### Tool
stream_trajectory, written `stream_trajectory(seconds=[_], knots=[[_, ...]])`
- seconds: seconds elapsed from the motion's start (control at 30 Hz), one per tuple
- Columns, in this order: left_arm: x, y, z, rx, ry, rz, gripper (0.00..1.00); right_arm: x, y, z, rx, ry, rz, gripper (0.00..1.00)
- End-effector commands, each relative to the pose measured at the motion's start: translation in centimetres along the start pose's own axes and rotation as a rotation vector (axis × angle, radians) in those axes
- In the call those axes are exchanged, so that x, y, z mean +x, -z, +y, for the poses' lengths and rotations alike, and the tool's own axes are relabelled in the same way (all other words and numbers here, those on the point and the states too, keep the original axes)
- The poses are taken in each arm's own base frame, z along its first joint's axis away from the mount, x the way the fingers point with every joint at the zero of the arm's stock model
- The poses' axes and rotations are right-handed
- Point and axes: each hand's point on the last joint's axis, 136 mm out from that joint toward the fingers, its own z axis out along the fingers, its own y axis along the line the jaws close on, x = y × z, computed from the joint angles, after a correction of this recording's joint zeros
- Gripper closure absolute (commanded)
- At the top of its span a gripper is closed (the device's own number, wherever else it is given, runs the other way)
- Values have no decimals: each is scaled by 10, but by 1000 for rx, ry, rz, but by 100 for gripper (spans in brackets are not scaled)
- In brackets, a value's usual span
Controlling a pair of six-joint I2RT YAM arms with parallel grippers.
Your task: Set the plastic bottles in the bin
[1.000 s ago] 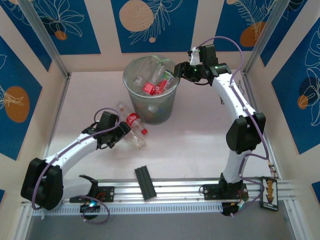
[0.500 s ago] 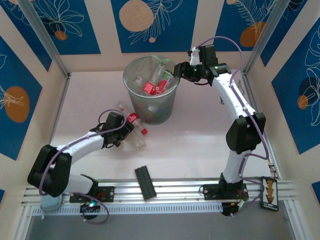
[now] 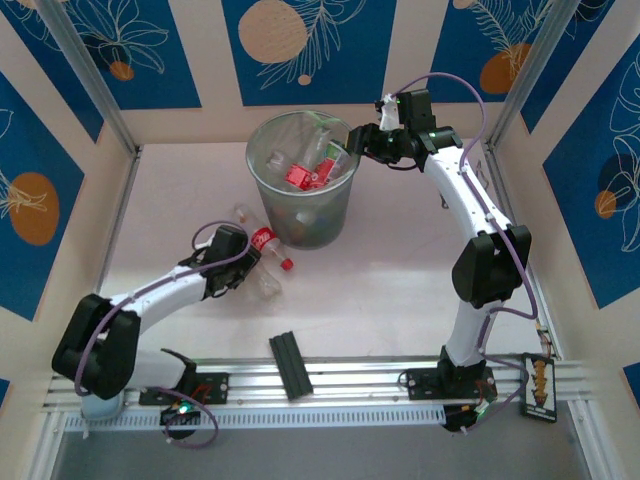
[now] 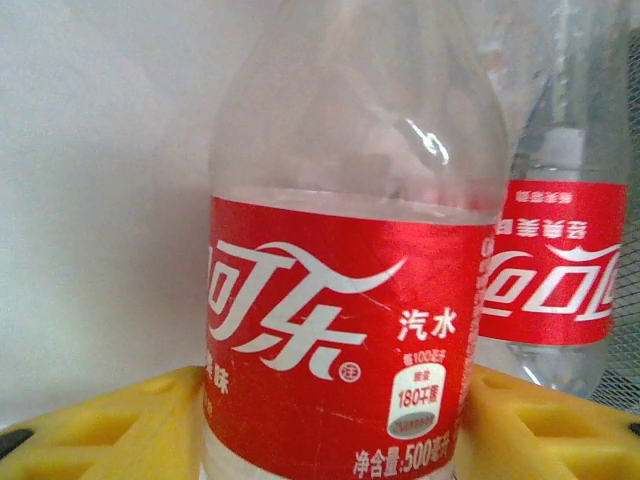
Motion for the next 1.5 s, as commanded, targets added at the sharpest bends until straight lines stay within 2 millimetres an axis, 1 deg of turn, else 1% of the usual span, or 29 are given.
stream_trajectory(seconds=[0.0,0.1,0.17,0.2,0.3,0.4,0.5,0.6,0.7,0.83,0.93,1.07,1.13,1.23,1.3,1.33,1.37,1.43,1.47], knots=[[-12,11,6,-41,-41,-58,40,6,3,9,-14,8,14,53],[-20,20,1,-42,-96,-83,40,5,4,9,-13,8,11,53],[-34,31,-8,-44,-158,-119,40,5,4,9,-14,10,11,53],[-41,37,-13,-39,-188,-136,41,5,4,9,-17,11,12,53],[-65,60,-39,7,-291,-184,46,6,3,10,-21,10,19,54],[-88,83,-59,44,-340,-238,52,6,4,10,-22,5,13,54],[-108,104,-74,75,-387,-281,54,6,3,9,-27,-1,12,55],[-127,129,-94,105,-460,-331,54,7,2,10,-28,-2,20,57],[-141,155,-123,186,-551,-354,56,6,3,11,-23,5,20,59],[-156,188,-163,270,-675,-380,63,5,6,10,-11,6,15,61],[-163,211,-199,341,-738,-392,64,6,4,8,-8,1,20,63],[-163,236,-254,538,-784,-391,71,6,5,11,-14,-1,19,65],[-164,244,-277,621,-794,-404,76,5,7,12,-9,1,13,67],[-162,248,-310,725,-826,-423,84,5,7,11,-4,-3,10,70],[-156,246,-331,789,-851,-414,86,4,7,11,-6,-6,9,76],[-153,247,-341,816,-863,-409,86,4,7,11,-4,-8,7,77],[-151,241,-349,830,-875,-397,87,4,7,10,1,-6,6,77],[-145,240,-363,864,-913,-383,87,5,6,8,8,-11,7,78],[-143,237,-368,875,-934,-376,88,6,5,11,3,-6,11,77]])
